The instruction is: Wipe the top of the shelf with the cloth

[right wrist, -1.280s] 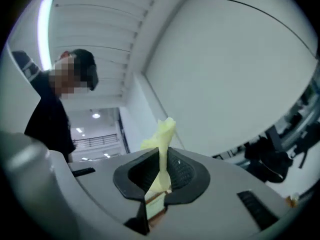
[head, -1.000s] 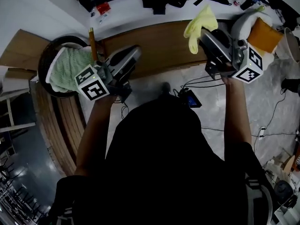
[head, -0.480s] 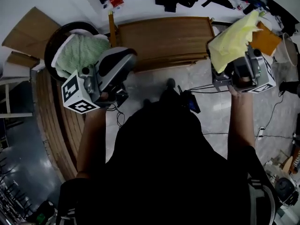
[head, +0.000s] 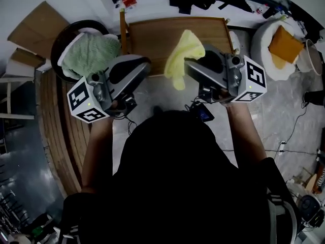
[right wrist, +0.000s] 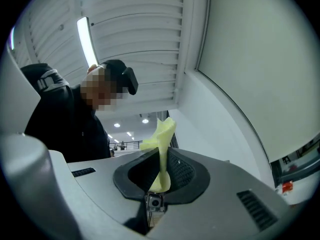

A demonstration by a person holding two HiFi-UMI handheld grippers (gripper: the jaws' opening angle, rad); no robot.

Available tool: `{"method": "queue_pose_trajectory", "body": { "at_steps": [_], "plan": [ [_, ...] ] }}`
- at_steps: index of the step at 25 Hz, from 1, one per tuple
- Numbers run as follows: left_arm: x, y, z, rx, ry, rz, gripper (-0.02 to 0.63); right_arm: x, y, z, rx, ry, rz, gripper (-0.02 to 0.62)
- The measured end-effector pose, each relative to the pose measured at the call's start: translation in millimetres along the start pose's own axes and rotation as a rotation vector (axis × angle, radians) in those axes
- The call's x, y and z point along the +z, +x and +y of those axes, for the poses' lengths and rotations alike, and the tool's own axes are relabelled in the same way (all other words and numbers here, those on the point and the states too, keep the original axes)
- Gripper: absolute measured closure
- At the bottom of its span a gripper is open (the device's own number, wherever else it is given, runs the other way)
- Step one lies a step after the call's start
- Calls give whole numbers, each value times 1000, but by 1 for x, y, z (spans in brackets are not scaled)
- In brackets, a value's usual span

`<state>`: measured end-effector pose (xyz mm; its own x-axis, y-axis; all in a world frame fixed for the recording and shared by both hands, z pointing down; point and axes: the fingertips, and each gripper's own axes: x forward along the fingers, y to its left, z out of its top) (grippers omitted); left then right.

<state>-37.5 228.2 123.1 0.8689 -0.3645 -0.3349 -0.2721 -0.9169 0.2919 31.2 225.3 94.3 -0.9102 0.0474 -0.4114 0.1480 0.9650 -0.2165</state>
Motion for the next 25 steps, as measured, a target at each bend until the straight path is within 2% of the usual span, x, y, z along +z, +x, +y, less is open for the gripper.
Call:
{"method": "queue_pose_trajectory", "body": {
  "at_steps": [7,11,17,21,25],
  "plan": [
    [-44,38,-57,35,-22,55,594,-8,-72,54,-79,-31,31,551],
    [-64,45,-55,70,-54,86,594,-21,-86,51,-119,-22,76,551],
    [-101,63,-89,126,-74,142,594,-28,-119,80,-104,-28,77,551],
    [-109,69,-110,153,-74,155,594,-23,-135,97,-105,-29,56,551],
    [-111,74,-123,149,-52,153,594,-8,-143,113,-84,-81,58,551]
  ]
}}
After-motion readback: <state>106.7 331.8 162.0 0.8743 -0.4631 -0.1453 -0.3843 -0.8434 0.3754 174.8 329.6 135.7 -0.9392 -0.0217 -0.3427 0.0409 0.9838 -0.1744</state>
